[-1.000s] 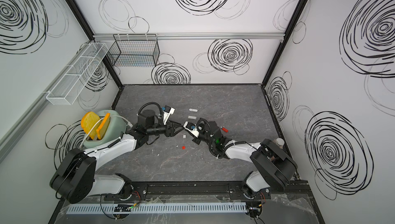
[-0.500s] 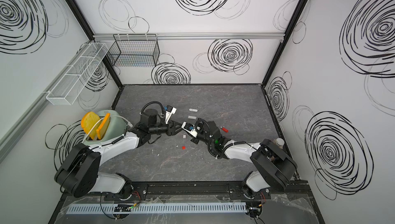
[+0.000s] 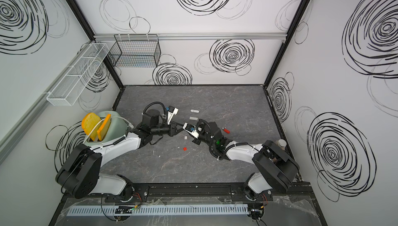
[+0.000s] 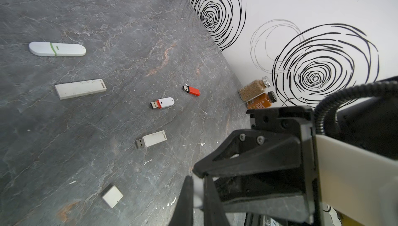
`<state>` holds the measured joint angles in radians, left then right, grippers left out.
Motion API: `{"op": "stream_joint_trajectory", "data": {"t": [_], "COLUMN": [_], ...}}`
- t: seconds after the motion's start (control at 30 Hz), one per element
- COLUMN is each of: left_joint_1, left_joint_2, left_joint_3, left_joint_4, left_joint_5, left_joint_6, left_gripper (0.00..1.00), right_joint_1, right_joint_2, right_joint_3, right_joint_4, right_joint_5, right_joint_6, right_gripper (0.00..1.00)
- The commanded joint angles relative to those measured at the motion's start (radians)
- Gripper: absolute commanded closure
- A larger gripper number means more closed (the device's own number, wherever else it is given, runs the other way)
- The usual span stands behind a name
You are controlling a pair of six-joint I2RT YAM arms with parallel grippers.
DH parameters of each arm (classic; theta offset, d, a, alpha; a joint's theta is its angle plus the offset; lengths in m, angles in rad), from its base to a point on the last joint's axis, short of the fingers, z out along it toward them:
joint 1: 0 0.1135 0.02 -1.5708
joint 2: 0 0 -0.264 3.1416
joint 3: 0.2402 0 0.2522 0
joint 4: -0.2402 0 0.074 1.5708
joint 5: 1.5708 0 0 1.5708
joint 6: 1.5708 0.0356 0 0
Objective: Close the usb drive cover
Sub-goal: Pick up the cover from the center of the board, then pick up the USB drive from the center of the board.
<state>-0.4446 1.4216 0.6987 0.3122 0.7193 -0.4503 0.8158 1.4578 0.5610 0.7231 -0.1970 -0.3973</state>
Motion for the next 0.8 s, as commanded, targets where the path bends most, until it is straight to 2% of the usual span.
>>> {"op": "stream_joint_trajectory", "data": {"t": [0.0, 0.13, 0.27, 0.33, 0.6, 0.77], "left_joint_1": [-0.003, 0.014, 0.037, 0.046, 0.063, 0.064], "left_joint_2": [0.001, 0.001, 0.006, 0.009, -0.001, -0.010], "left_joint_3": [0.024, 0.045, 0.046, 0.059, 0.067, 0.053], "left_joint_4": [0.021, -0.015, -0.024, -0.056, -0.087, -0.081], "left_joint_5": [0.011, -0.003, -0.032, -0.045, -0.052, -0.060], "left_joint_6": [0.004, 0.019, 0.050, 0.068, 0.106, 0.118], "left_gripper": [1.00, 1.00, 1.00, 1.00, 1.00, 1.00], "right_joint_1": [0.013, -0.003, -0.065, -0.098, -0.219, -0.292], "right_joint_2": [-0.025, -0.048, -0.081, -0.086, 0.013, 0.106], "right_joint_3": [0.025, 0.046, 0.072, 0.101, 0.303, 0.408], "right_joint_4": [-0.007, -0.151, -0.302, -0.392, -0.759, -0.881], "right_joint_5": [-0.004, 0.018, -0.044, -0.049, -0.016, -0.047], "right_joint_6": [-0.017, 0.008, 0.041, 0.073, 0.120, 0.226], "right_gripper": [0.83, 0.63, 0.52, 0.48, 0.45, 0.31]}}
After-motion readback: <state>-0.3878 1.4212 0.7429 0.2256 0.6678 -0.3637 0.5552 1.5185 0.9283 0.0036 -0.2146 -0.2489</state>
